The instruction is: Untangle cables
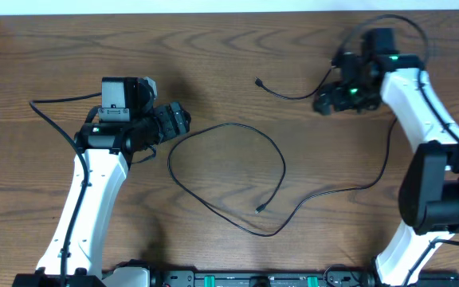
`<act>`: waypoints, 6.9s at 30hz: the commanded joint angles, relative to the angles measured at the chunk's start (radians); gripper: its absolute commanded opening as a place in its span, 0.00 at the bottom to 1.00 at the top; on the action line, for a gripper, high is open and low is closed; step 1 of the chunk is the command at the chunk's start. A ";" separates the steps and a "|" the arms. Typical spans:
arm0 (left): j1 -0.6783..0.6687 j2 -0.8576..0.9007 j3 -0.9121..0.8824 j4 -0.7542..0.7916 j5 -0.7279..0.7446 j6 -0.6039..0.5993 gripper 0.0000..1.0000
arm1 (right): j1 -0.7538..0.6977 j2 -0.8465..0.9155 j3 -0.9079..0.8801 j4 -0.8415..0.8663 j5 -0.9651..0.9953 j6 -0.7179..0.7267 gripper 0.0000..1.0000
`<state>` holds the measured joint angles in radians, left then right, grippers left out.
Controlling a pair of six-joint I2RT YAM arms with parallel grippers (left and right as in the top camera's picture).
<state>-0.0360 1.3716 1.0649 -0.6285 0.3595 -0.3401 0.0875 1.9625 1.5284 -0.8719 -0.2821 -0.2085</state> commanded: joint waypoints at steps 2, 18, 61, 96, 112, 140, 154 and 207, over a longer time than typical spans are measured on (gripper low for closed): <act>0.000 -0.004 0.019 -0.004 -0.013 0.005 0.87 | 0.106 0.003 -0.007 -0.011 -0.016 -0.191 0.99; 0.000 -0.004 0.019 -0.003 -0.014 0.005 0.87 | 0.289 0.003 -0.011 -0.267 -0.013 -0.155 0.99; 0.000 -0.004 0.019 -0.004 -0.014 0.005 0.87 | 0.514 0.003 -0.441 0.142 0.141 0.303 0.16; 0.000 -0.004 0.019 -0.003 -0.014 0.005 0.87 | 0.436 0.003 -0.441 0.259 0.673 0.910 0.01; 0.000 -0.004 0.019 -0.004 -0.014 0.005 0.87 | 0.076 0.003 -0.441 0.260 0.336 1.524 0.02; 0.000 -0.004 0.019 -0.004 -0.014 0.005 0.87 | 0.118 0.003 -0.441 0.575 0.290 1.484 0.76; 0.000 -0.004 0.019 -0.004 -0.014 0.005 0.87 | 0.118 0.003 -0.441 0.607 0.014 1.123 0.95; 0.000 -0.004 0.019 -0.004 -0.014 0.005 0.87 | 0.581 0.003 -0.444 0.186 0.608 0.591 0.01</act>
<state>-0.0360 1.3716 1.0649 -0.6285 0.3595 -0.3401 0.7048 1.9007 1.1374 -0.6609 0.1917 0.3042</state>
